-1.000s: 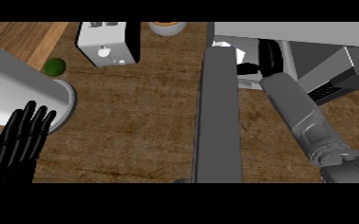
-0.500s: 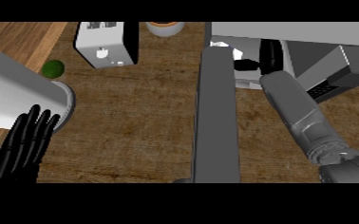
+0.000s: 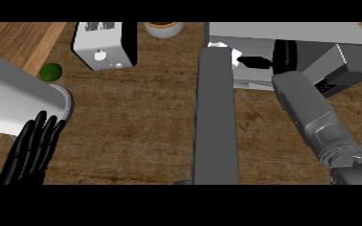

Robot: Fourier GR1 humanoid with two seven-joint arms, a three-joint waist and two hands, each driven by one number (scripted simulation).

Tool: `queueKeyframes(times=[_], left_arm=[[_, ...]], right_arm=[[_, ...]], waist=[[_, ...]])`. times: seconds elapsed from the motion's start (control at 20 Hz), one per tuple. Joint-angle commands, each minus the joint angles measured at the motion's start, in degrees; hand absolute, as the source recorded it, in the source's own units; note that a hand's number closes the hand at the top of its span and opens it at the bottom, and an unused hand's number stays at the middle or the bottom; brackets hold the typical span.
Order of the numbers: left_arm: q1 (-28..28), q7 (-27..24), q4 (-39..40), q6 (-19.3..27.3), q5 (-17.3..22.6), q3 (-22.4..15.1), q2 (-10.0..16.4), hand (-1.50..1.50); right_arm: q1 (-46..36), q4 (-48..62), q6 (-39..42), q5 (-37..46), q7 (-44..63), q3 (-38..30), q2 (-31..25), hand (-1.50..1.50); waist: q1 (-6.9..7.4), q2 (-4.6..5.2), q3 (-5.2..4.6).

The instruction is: Pick up the milk, place it into the microwave and close the microwave

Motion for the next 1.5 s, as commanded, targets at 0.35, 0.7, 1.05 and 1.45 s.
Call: queueKeyframes(times=[0.35,0.7,1.05,1.45], left_arm=[[4.1,-1.0,-2.0,0.0,-1.3,-1.5,-0.9,-1.5],[4.6,-1.4,-1.7,-0.3,-1.5,-2.3,-1.2,-1.5],[2.4,0.9,-1.5,0.4,-0.7,-2.1,-1.2,-1.5],[2.7,0.6,-2.2,2.0,-2.1,-3.5,-2.2,-1.5]], right_arm=[[2.3,-1.4,10.7,-4.5,-6.0,-4.7,-3.6,-1.5],[5.3,-1.4,18.4,-6.9,-8.5,-6.6,-4.1,-1.5],[11.5,-2.3,25.2,-8.2,-12.4,-6.6,-0.4,-1.5],[16.1,-4.2,26.7,-9.1,-11.5,-6.2,2.2,-1.5]], waist=[[-0.29,-0.36,0.02],[-1.32,-0.68,-0.04],[-3.08,-1.23,-0.1],[-3.63,-1.56,-0.15]])
